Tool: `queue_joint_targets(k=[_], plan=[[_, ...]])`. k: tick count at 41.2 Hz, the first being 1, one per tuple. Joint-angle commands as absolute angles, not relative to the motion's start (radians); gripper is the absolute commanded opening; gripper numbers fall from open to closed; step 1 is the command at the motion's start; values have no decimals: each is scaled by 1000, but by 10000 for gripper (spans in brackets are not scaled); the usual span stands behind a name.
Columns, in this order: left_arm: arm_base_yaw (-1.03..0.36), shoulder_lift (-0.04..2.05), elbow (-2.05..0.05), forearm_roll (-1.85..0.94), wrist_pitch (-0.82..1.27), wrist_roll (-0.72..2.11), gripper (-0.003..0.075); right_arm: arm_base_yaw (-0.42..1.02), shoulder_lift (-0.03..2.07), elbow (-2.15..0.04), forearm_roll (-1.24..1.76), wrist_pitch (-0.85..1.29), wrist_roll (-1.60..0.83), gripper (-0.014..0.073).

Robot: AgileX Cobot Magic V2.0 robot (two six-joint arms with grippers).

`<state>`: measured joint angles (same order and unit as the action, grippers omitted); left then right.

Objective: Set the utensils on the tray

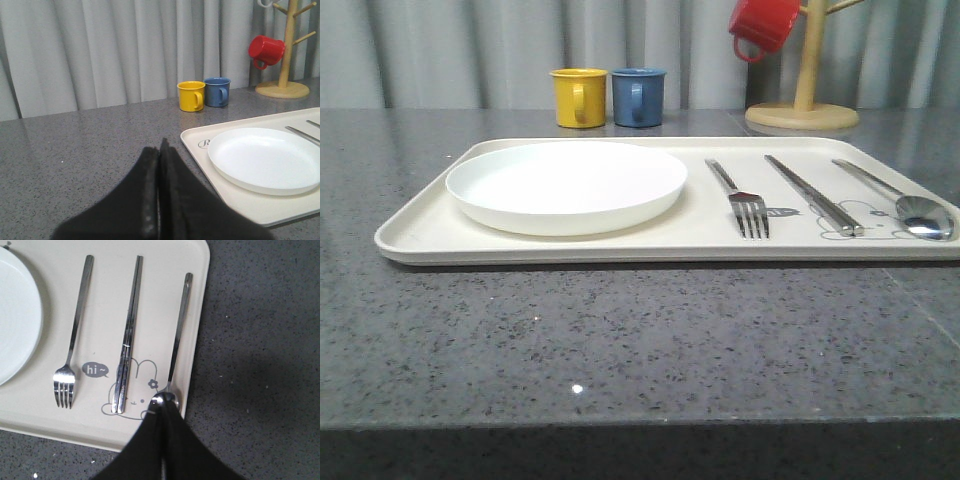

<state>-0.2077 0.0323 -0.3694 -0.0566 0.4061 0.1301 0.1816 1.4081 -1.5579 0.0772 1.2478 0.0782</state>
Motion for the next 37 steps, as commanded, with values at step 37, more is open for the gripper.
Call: queue_joint_targets(k=[37], plan=[[-208,45,-396,-68,320,119,-19,180,398,-674,0,678,37,-113]])
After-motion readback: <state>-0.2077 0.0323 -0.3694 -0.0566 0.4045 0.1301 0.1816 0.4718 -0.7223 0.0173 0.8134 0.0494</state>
